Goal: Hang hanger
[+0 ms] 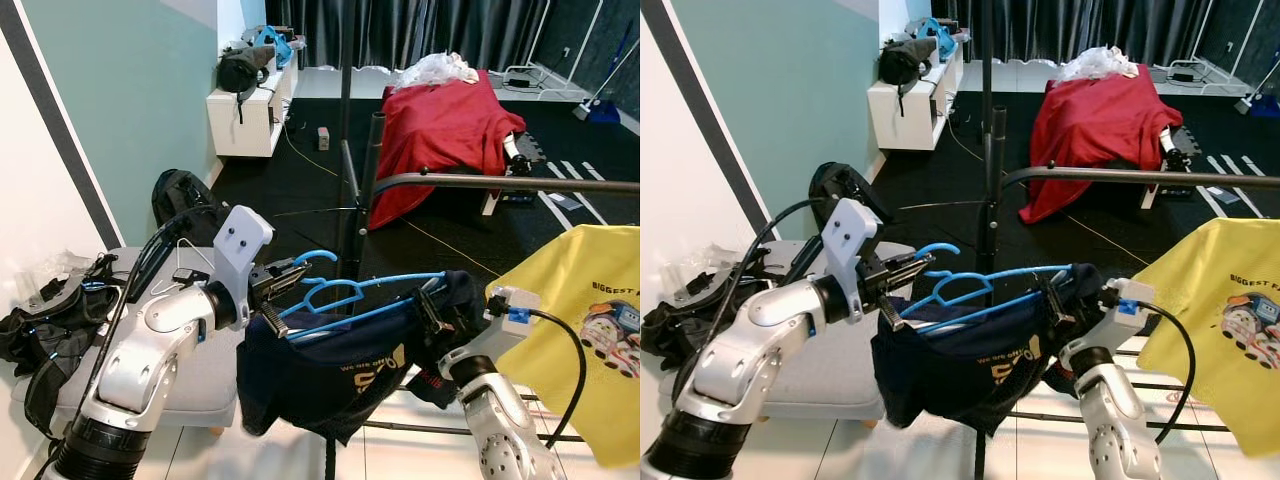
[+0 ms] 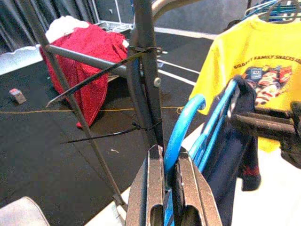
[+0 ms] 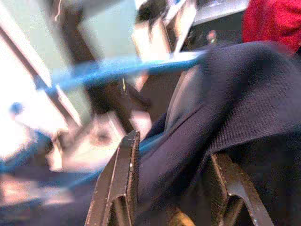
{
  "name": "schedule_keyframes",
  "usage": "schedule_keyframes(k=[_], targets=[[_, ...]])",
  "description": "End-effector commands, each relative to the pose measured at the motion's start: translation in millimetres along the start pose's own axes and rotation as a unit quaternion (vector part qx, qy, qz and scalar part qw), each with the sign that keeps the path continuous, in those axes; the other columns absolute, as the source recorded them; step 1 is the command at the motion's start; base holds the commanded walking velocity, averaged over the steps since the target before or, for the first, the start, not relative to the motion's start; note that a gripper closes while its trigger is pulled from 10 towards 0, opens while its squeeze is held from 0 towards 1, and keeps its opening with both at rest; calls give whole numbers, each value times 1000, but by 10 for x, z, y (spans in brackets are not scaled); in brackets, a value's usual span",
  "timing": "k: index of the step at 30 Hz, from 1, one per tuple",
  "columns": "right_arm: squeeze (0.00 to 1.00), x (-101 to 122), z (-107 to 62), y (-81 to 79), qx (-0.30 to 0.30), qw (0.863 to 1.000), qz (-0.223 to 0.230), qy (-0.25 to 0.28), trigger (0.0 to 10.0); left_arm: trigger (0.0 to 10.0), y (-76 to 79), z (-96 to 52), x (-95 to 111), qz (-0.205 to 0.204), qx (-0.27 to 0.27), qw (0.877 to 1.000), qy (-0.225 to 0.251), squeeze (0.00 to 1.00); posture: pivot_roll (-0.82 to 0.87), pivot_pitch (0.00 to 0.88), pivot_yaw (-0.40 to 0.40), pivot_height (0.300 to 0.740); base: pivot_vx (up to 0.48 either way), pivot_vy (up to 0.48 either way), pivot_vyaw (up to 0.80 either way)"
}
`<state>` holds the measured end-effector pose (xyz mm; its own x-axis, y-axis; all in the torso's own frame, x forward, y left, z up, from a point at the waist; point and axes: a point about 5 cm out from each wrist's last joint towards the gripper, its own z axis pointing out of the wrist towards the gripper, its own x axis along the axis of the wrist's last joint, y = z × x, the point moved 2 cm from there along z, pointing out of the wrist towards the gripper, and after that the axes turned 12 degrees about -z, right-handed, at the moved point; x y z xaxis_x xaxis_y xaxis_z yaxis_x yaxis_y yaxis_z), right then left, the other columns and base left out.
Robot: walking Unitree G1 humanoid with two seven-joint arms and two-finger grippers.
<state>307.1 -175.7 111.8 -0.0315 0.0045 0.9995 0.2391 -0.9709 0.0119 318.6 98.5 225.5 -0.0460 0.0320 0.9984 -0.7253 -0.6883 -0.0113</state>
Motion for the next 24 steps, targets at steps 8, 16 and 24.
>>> schedule_keyframes(k=[8, 16, 24], targets=[[0, -258, -231, -37, -25, 995, -91, -21, 10000, 0, -142, 30, 249, -11, 54, 996, 64, 0, -94, 60, 17, 735, 0, 0, 0], [0, -21, -316, -35, -94, 992, -15, 80, 10000, 0, -201, -3, 310, -27, 66, 993, 91, 0, -92, 72, 21, 735, 0, 0, 0], [0, -68, -62, -138, -35, 999, 31, 28, 10000, 0, -148, -6, 285, -33, 40, 995, 89, 0, -94, 79, 26, 735, 0, 0, 0]])
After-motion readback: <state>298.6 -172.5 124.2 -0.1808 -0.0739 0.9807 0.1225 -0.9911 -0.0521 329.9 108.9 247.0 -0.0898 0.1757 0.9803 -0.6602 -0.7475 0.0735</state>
